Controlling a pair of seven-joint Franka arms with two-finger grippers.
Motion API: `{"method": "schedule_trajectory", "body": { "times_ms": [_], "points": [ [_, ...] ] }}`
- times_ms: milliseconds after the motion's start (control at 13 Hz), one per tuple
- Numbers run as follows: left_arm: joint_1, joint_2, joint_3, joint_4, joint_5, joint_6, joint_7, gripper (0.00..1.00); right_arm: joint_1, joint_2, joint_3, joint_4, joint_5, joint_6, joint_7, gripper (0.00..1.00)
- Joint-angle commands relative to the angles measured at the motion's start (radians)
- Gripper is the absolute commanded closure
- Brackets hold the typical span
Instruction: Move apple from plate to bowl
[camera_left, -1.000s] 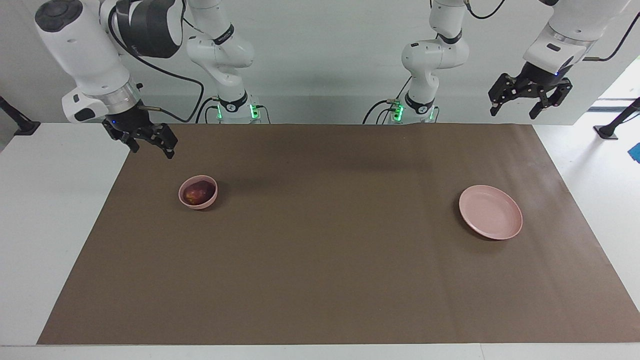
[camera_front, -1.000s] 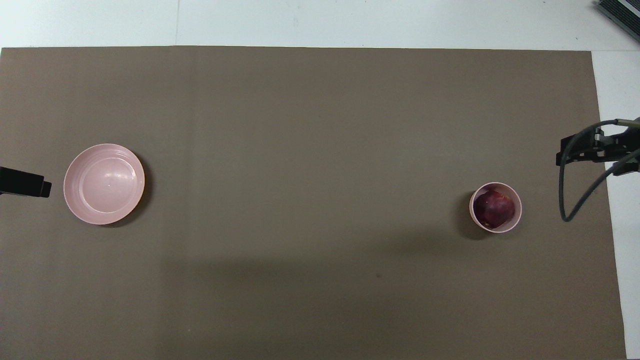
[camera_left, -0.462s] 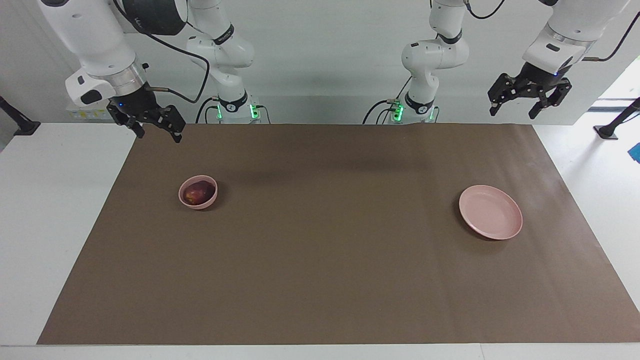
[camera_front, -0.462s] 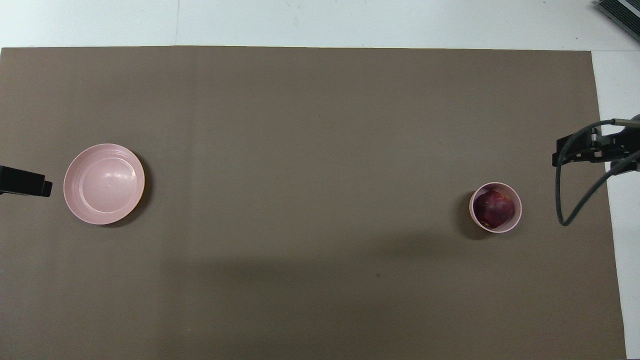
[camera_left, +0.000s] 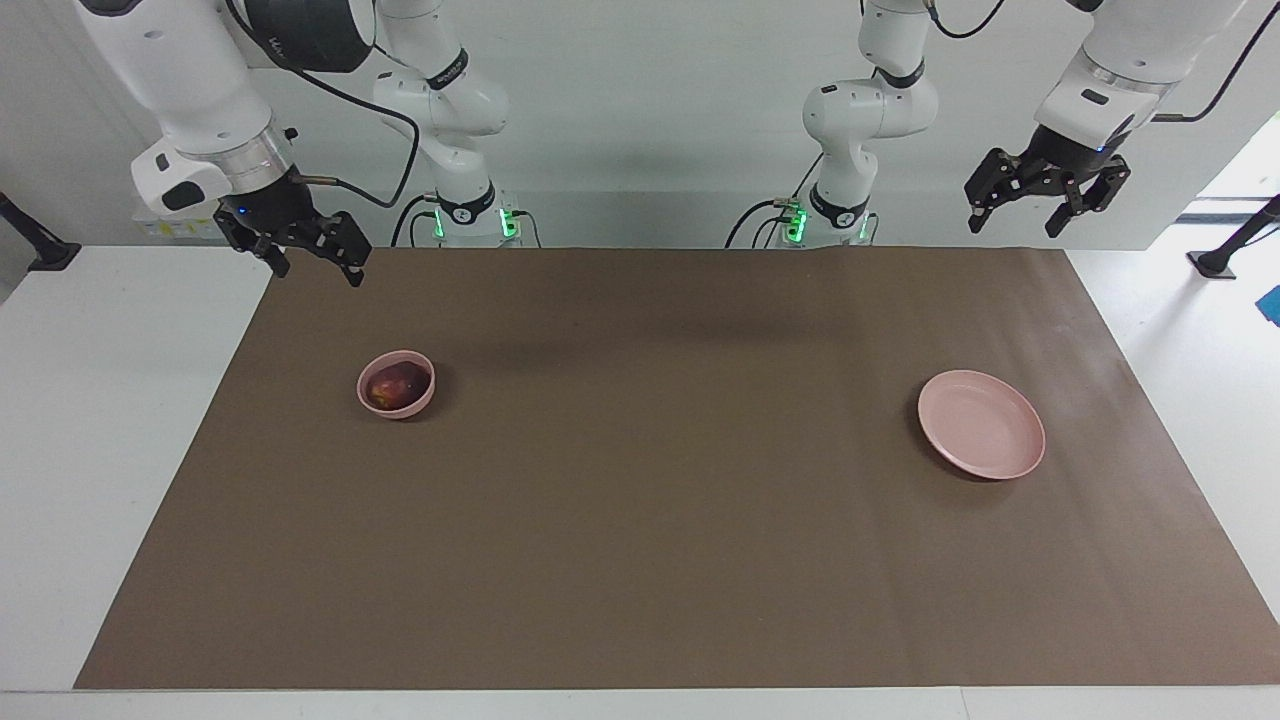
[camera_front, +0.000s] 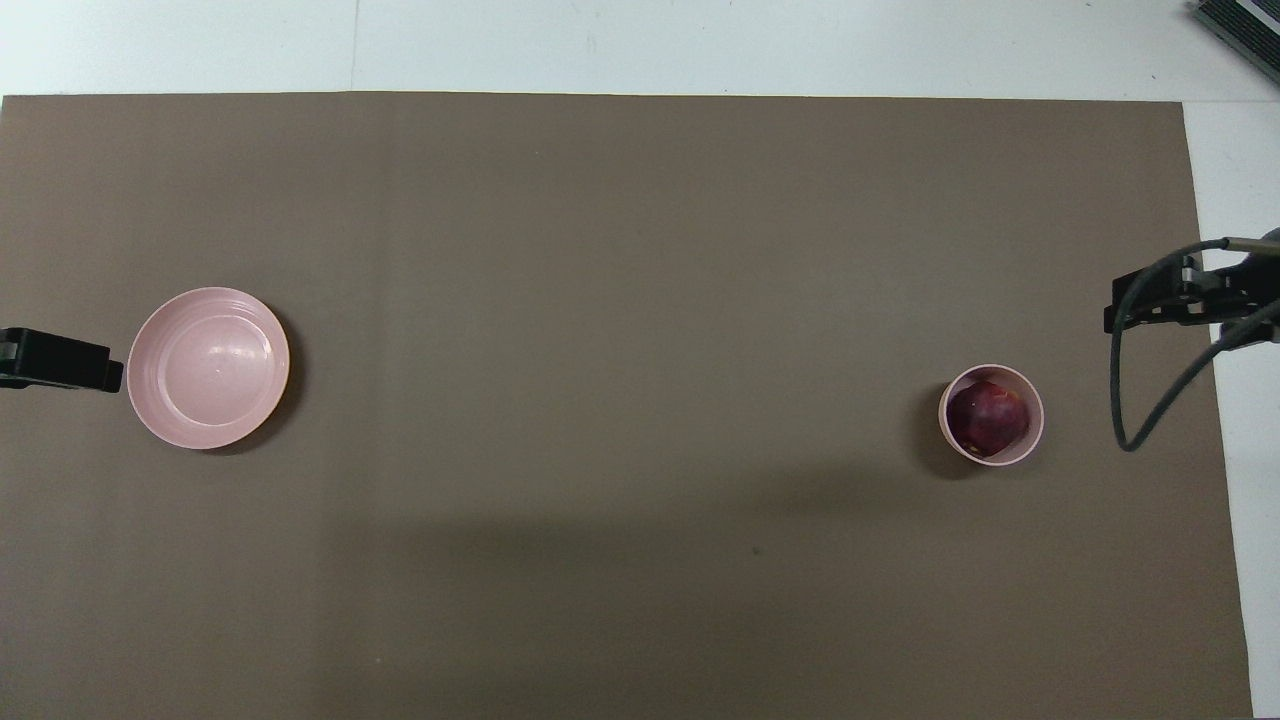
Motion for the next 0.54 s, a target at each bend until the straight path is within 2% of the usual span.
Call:
{"method": "schedule_trajectory", "body": {
  "times_ms": [0, 462],
  "points": [
    [-0.014, -0.011, 0.012, -0.007, -0.009, -0.01, -0.014, 0.0, -0.006, 0.007, 0.0, 0.017, -0.003, -0.014, -0.022, 0.0],
    [-0.006, -0.011, 0.012, -0.006, -0.009, -0.003, -0.011, 0.0, -0.004, 0.007, 0.0, 0.015, -0.003, -0.016, -0.028, 0.0]
  ]
}}
